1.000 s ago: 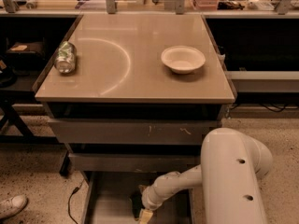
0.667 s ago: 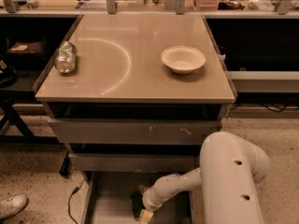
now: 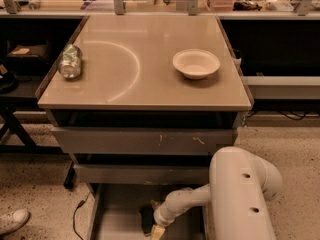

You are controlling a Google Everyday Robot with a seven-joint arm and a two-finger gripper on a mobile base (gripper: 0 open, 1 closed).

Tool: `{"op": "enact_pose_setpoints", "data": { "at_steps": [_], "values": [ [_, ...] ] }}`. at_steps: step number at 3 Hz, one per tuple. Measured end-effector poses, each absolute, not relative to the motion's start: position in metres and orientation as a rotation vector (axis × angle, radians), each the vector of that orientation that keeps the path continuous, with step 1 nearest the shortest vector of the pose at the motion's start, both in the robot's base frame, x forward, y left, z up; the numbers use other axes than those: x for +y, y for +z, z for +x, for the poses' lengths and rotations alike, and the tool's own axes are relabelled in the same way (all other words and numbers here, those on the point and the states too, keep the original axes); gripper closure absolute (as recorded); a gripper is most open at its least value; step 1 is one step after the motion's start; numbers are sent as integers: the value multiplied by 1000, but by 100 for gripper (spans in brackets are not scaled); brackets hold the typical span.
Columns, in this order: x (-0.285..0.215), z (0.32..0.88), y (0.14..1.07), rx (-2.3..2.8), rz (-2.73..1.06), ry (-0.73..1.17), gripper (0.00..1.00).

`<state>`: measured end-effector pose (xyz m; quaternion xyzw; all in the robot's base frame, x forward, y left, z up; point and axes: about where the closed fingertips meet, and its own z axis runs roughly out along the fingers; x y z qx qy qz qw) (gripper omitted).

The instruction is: Pick sponge from bottom drawer and place on counter

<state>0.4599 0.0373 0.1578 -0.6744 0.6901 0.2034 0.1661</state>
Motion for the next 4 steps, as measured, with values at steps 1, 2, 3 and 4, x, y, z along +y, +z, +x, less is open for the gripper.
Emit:
{"op": "enact_pose_setpoints", "data": {
  "at_steps": [1,2,3,4],
  "values": [
    [50,463,148,1932,-1915,592,0],
    [63,472,138,1894,-1932,582,0],
    [70,475,130,1860,-1954,575,0],
    [72,475,124,1838,-1965,570,0]
  ]
}}
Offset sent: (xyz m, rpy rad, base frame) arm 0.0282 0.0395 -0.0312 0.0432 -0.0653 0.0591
